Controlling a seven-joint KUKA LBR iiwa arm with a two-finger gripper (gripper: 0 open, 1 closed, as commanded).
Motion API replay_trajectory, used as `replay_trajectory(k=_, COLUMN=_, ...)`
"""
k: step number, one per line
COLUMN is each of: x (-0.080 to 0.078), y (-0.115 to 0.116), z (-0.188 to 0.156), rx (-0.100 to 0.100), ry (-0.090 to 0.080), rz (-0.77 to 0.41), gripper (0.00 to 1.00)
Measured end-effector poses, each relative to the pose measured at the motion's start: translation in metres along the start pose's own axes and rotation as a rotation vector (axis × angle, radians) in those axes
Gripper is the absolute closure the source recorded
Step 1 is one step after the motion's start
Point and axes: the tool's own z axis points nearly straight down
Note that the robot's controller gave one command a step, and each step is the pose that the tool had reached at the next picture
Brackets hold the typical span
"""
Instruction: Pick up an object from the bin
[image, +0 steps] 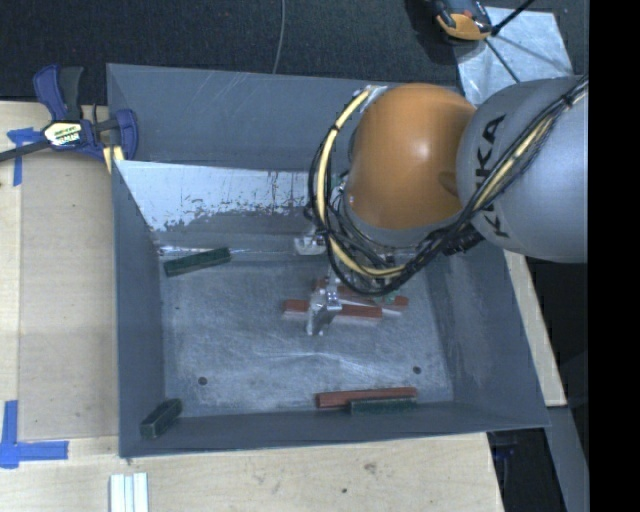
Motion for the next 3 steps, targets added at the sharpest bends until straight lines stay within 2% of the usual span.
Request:
replay_trajectory(k=1, x=0.0, y=0.0, z=0.0, rx=0.0, ry=0.0, rz=0.0, gripper=0.0)
replay_trajectory(k=2, x=-0.019, y=-0.014, z=0.046, rx=-0.002, ry=-0.008, rz=0.021, gripper=0.0)
replay_trajectory(k=3, x=-0.003, y=-0.009, z=0.134, rx=-0.003, ry=-0.025, rz=-0.073, gripper=1.0)
